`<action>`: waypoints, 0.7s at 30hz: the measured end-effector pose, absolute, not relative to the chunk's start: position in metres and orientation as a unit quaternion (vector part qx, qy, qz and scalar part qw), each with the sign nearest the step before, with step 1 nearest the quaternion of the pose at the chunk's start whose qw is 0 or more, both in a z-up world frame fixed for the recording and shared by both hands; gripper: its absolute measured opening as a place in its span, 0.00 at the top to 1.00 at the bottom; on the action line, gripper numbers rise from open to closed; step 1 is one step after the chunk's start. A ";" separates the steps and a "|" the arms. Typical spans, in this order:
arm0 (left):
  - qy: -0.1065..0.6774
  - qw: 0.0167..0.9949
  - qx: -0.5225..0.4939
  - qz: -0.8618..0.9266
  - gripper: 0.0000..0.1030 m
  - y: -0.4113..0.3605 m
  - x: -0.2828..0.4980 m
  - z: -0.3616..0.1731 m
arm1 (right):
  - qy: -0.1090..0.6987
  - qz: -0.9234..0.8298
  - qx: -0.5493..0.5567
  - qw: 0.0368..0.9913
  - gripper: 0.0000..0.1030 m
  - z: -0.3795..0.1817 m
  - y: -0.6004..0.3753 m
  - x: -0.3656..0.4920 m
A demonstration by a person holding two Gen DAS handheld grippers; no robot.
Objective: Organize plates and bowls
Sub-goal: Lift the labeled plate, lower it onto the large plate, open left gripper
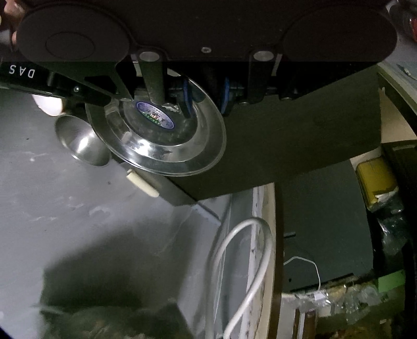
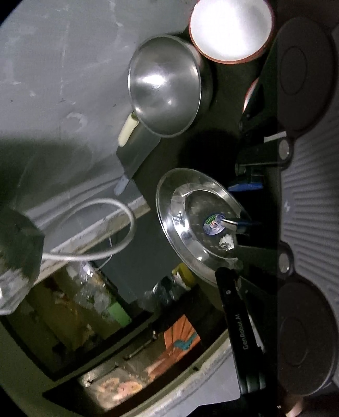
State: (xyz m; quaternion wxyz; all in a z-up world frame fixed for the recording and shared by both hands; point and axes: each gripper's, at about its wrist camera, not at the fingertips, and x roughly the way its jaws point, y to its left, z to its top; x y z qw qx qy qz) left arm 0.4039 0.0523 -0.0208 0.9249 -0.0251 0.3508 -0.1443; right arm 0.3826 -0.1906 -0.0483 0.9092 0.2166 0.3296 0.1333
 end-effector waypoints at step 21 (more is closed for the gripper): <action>0.319 0.942 -0.027 -0.104 0.73 0.058 0.277 0.015 | 0.305 0.219 0.167 0.912 0.77 -0.004 -0.190 0.285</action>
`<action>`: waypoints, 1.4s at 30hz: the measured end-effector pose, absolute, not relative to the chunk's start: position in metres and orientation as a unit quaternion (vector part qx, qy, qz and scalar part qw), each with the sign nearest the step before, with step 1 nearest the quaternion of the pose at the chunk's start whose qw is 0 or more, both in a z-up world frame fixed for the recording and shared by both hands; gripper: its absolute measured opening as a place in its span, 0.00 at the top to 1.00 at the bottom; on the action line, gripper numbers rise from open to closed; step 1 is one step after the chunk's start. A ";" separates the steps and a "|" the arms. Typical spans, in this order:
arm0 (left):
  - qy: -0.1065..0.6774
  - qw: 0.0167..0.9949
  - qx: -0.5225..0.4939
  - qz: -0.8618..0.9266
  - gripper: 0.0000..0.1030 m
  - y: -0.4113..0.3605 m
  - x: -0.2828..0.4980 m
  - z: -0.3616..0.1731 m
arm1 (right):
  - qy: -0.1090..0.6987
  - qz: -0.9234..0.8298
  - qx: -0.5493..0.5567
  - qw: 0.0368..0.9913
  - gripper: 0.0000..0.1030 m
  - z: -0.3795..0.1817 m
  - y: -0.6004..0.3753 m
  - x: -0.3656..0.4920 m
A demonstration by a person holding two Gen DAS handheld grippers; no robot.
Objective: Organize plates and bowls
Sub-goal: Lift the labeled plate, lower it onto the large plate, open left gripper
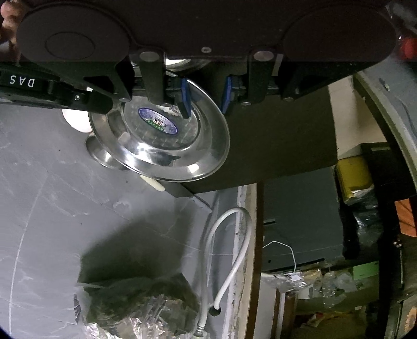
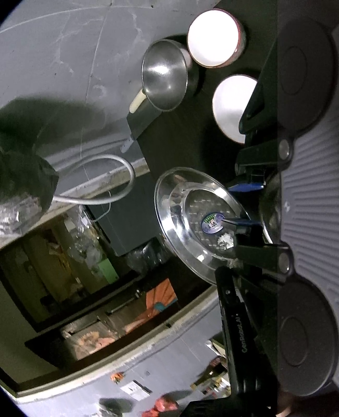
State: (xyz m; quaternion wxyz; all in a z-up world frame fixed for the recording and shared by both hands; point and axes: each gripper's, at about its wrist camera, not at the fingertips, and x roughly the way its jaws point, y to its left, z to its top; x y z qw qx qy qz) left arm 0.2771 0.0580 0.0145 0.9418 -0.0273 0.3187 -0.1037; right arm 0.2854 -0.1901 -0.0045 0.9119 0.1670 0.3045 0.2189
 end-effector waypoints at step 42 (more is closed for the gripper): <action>0.454 0.891 -0.004 -0.027 0.67 0.038 0.212 -0.043 | 0.428 0.264 0.154 0.851 0.75 -0.055 -0.189 0.230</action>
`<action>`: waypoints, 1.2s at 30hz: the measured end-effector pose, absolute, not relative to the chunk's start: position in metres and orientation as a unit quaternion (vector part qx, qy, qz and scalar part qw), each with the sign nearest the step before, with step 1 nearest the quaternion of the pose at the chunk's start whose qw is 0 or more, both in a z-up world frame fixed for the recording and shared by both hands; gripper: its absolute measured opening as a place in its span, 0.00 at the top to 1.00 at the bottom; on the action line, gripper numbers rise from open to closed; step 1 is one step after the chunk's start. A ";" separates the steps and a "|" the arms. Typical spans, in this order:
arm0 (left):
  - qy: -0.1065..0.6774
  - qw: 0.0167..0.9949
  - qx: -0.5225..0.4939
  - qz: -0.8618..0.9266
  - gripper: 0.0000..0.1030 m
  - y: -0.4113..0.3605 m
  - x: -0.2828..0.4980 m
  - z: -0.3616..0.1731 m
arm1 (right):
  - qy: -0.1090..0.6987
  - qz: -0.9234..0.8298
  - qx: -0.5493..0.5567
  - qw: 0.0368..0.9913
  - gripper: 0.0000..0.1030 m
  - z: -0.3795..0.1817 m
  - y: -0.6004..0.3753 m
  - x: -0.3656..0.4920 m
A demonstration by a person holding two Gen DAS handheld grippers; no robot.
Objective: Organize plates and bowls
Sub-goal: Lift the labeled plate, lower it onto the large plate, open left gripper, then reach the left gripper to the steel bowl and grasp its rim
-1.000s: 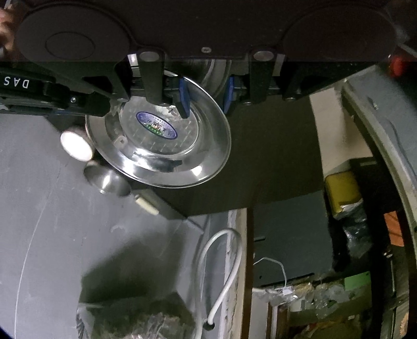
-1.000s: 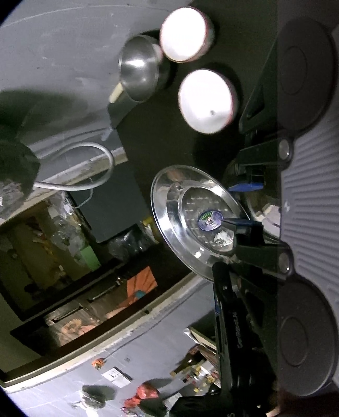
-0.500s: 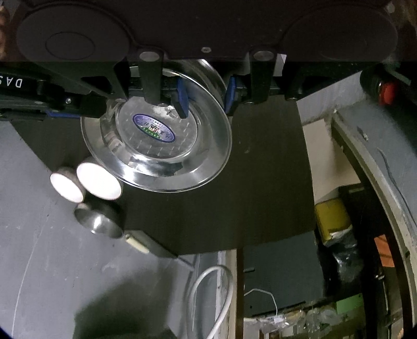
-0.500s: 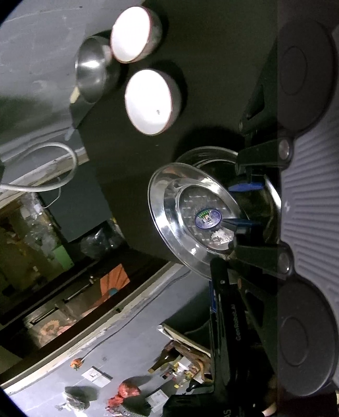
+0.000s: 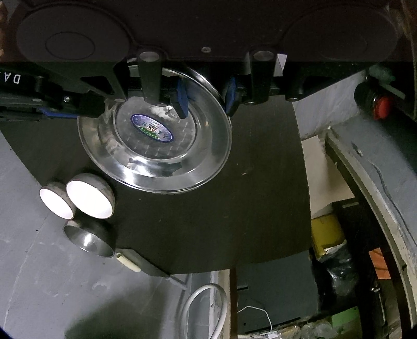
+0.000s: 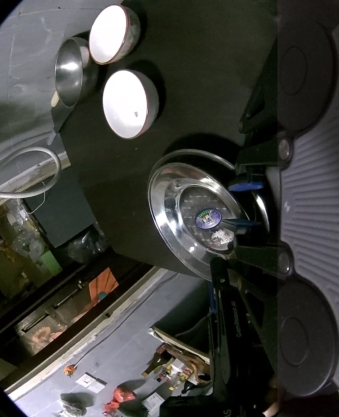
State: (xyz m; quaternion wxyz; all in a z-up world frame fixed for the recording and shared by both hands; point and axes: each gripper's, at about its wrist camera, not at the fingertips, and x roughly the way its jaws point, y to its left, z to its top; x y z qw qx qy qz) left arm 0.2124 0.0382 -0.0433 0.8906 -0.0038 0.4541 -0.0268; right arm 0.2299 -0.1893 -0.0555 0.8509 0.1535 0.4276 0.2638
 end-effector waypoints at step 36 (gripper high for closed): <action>0.460 0.888 0.009 -0.009 0.55 0.032 0.217 -0.044 | 0.428 0.264 0.127 0.855 0.52 -0.049 -0.182 0.232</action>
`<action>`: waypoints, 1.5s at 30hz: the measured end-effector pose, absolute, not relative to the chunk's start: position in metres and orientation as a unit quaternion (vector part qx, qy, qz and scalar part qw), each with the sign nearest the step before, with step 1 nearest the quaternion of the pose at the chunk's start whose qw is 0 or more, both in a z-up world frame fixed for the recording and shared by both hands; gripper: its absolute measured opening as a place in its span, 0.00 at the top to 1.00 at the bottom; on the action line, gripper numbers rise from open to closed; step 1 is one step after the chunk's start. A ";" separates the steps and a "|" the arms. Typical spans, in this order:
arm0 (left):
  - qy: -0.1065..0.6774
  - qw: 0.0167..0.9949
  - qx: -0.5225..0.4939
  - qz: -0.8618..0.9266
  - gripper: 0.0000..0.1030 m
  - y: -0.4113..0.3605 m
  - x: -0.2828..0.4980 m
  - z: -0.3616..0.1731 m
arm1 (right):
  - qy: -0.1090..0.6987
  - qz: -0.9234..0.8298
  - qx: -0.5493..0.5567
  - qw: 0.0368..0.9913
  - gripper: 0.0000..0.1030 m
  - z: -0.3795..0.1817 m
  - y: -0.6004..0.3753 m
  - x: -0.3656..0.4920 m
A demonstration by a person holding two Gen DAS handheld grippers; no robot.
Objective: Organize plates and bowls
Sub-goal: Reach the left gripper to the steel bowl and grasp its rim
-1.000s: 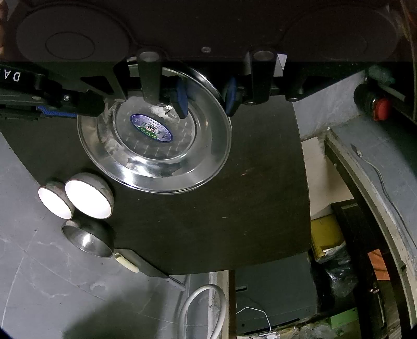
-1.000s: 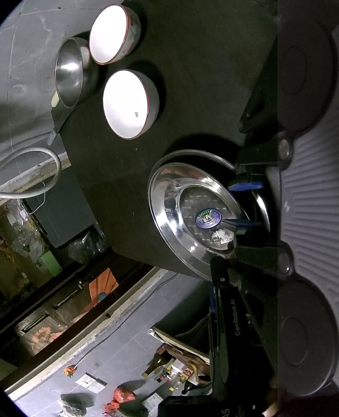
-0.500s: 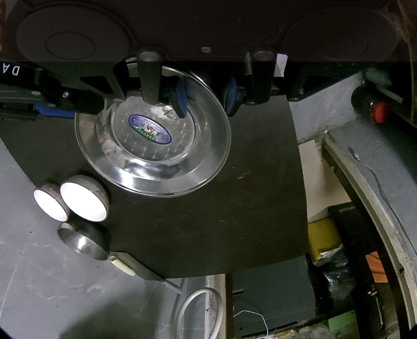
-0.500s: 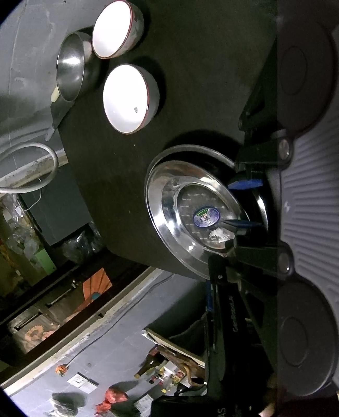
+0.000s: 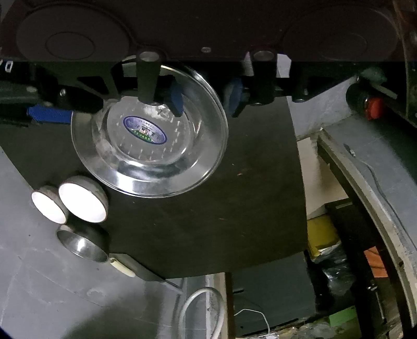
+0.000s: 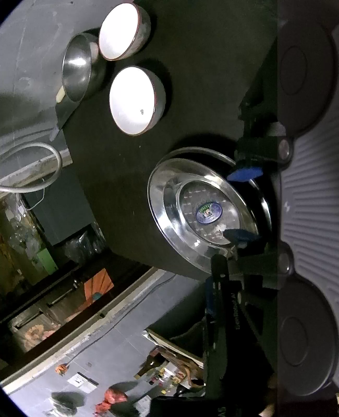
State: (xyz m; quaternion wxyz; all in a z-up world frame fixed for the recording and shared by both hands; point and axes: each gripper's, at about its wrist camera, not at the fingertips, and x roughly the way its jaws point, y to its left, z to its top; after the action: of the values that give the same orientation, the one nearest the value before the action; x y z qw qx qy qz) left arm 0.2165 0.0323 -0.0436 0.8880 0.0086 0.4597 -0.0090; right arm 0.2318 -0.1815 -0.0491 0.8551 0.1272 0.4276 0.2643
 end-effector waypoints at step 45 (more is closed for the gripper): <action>0.427 0.896 -0.102 -0.063 0.12 -0.127 0.489 -0.053 | 0.306 0.023 0.186 0.933 0.40 -0.062 -0.304 0.398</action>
State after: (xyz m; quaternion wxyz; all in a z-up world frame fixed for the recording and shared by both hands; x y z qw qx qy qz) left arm 0.4886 -0.1273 -0.0530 0.8964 -0.1018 0.4267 -0.0634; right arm 0.3975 -0.3043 -0.0616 0.9332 0.1864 0.3064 0.0226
